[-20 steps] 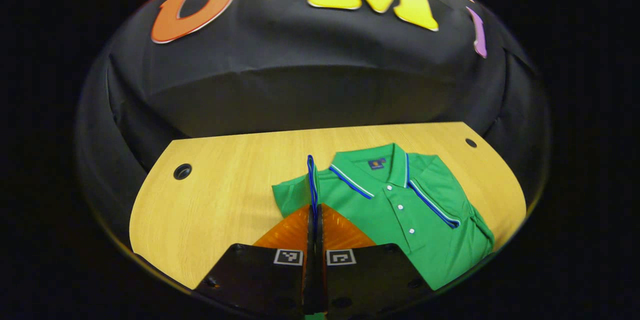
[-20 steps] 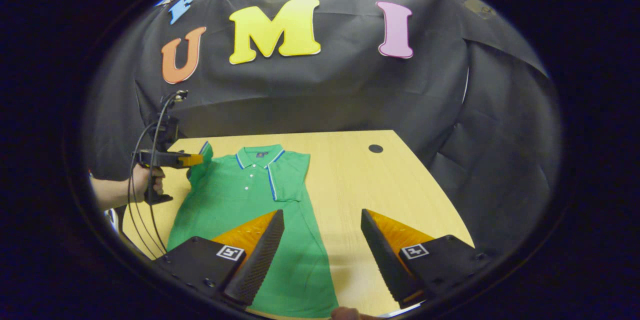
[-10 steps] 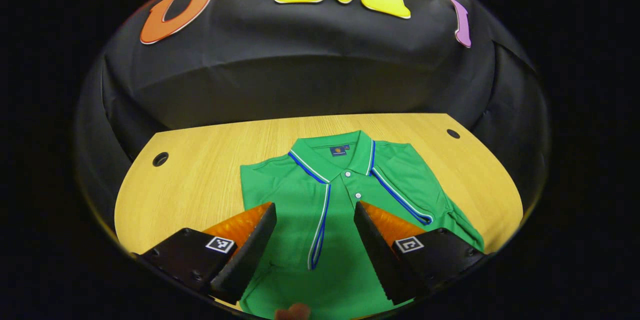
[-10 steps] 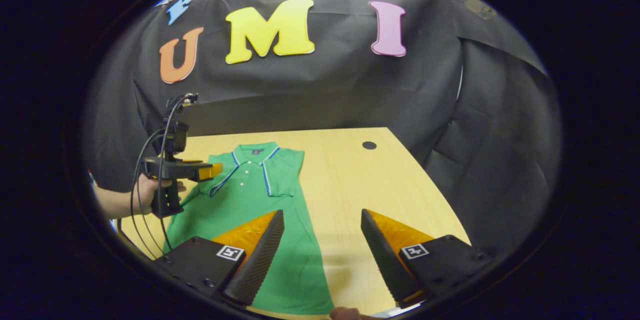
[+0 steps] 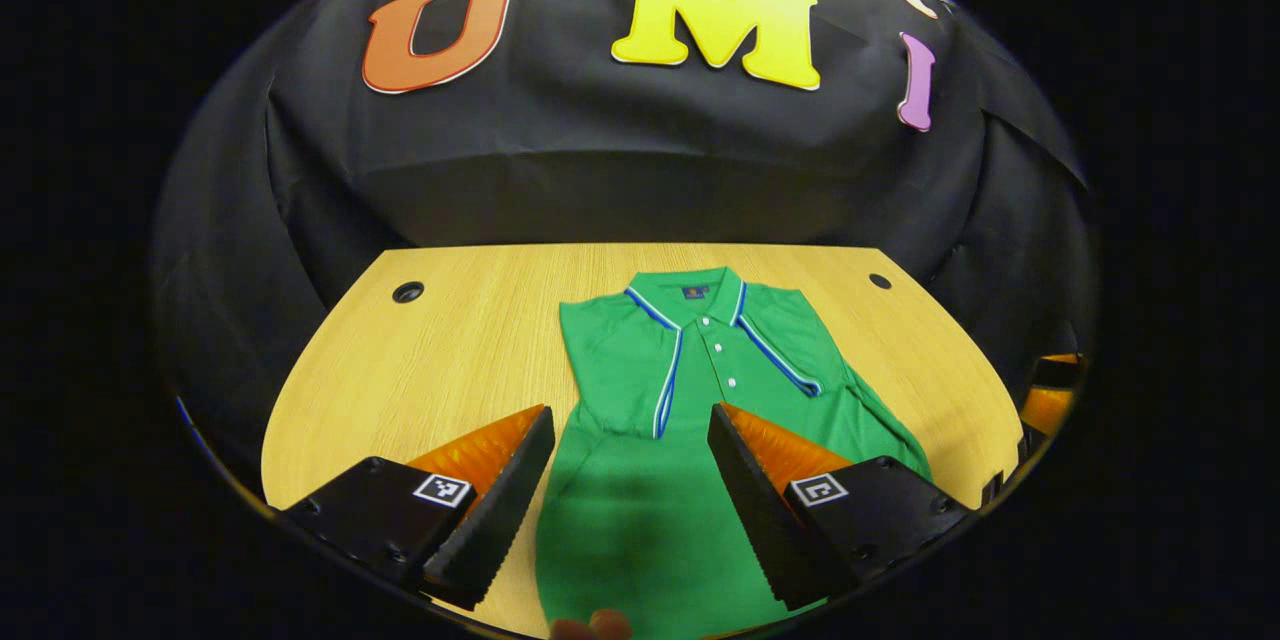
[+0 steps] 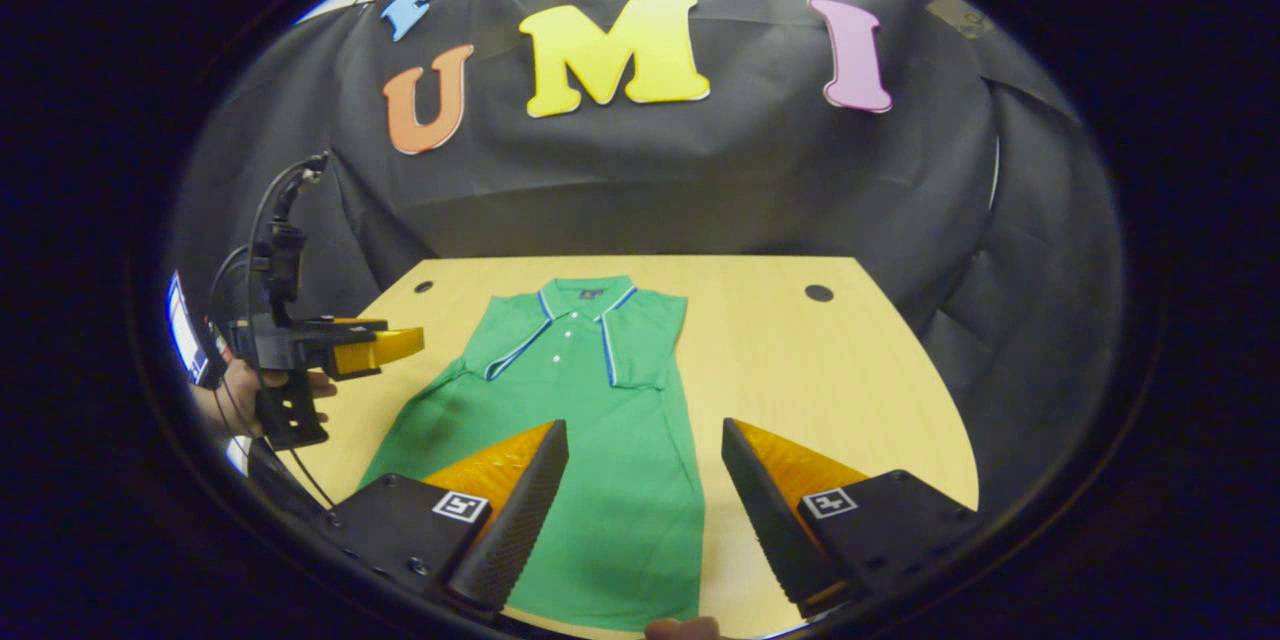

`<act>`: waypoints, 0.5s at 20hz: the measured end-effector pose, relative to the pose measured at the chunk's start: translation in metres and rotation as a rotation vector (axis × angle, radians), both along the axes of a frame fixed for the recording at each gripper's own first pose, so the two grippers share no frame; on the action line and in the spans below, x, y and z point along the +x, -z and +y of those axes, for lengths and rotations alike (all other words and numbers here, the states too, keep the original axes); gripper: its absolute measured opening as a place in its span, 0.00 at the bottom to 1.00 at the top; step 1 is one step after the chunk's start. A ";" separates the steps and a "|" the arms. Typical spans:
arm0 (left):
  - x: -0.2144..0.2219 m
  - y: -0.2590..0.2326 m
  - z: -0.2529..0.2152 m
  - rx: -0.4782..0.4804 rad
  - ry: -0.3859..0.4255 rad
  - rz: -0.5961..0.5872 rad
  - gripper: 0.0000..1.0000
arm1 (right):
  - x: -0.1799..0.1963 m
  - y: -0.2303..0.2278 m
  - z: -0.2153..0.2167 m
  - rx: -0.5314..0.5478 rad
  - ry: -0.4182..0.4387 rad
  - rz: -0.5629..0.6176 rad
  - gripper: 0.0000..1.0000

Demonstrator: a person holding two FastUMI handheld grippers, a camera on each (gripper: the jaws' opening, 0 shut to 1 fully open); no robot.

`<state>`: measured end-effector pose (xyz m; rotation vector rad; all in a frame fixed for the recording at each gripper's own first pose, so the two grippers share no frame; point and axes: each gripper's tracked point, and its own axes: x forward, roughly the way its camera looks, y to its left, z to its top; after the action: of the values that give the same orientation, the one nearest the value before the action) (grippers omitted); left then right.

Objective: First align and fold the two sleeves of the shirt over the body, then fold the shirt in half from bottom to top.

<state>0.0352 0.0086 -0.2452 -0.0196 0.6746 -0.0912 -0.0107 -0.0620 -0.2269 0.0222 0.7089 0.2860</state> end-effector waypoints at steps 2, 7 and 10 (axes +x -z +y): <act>-0.043 0.007 0.008 -0.007 0.014 0.042 1.00 | -0.013 0.015 -0.008 -0.036 -0.031 0.034 0.98; -0.148 0.036 0.031 0.042 0.071 0.178 1.00 | -0.081 0.060 -0.022 -0.122 -0.108 0.168 0.98; -0.203 0.062 0.041 0.076 0.093 0.285 1.00 | -0.119 0.088 -0.037 -0.193 -0.142 0.243 0.98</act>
<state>-0.1673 0.0501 -0.3072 0.0733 0.9639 -0.1536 -0.1298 -0.0986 -0.3152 -0.1807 0.9796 0.3535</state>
